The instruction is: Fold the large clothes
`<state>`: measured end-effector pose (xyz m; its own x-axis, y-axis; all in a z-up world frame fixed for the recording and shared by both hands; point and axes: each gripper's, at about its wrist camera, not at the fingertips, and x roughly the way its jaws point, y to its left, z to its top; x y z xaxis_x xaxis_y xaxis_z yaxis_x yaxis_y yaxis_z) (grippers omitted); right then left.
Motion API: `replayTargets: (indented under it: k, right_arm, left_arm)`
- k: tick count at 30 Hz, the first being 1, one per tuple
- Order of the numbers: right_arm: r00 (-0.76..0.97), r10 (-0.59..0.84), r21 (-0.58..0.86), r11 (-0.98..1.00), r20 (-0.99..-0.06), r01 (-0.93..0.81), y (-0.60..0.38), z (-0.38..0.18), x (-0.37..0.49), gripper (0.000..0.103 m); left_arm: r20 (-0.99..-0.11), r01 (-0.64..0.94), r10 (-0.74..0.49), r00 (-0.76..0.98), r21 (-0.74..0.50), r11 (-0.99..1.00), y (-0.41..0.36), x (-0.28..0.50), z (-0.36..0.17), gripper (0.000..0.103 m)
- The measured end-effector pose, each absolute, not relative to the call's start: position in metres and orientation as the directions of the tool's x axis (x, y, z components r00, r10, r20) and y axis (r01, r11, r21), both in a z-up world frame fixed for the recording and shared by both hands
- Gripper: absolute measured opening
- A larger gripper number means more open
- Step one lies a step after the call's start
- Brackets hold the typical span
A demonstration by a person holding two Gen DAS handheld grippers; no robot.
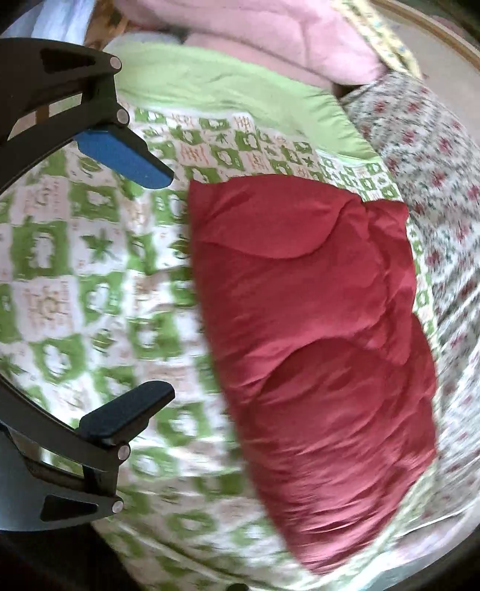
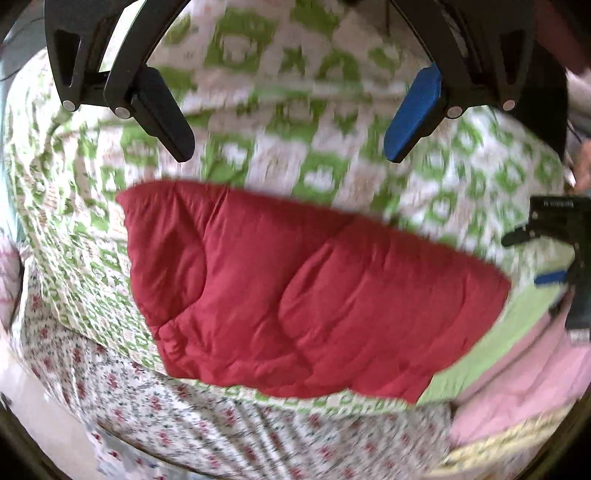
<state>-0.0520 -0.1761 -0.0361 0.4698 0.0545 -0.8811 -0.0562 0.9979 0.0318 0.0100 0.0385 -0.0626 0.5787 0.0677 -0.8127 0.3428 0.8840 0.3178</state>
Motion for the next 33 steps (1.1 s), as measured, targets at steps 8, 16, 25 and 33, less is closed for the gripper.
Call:
replayTargets:
  k: [8,16,25,33]
  right_arm:
    - [0.470,0.056,0.016,0.996,-0.881,-0.089,-0.165,-0.011,-0.075,0.103]
    - [0.475,-0.011,-0.052,0.996,-0.880,-0.075,-0.158,0.000,-0.062,0.103]
    - [0.447,-0.001,-0.028,0.998,-0.894,-0.053,-0.161,-0.014,-0.030,0.103]
    - [0.463,-0.002,-0.031,0.998,-0.887,-0.054,-0.162,-0.010,-0.010,0.103]
  left_arm:
    - [-0.785,0.351,0.034,0.619,0.315,0.882,0.037,-0.015,-0.025,0.103]
    - [-0.770,0.361,-0.001,0.638,0.298,0.884,0.024,-0.016,-0.008,0.103]
    - [-0.796,0.341,0.000,0.605,0.259,0.904,0.018,0.007,-0.016,0.103]
    - [-0.798,0.323,-0.006,0.603,0.237,0.916,0.014,0.025,-0.013,0.103]
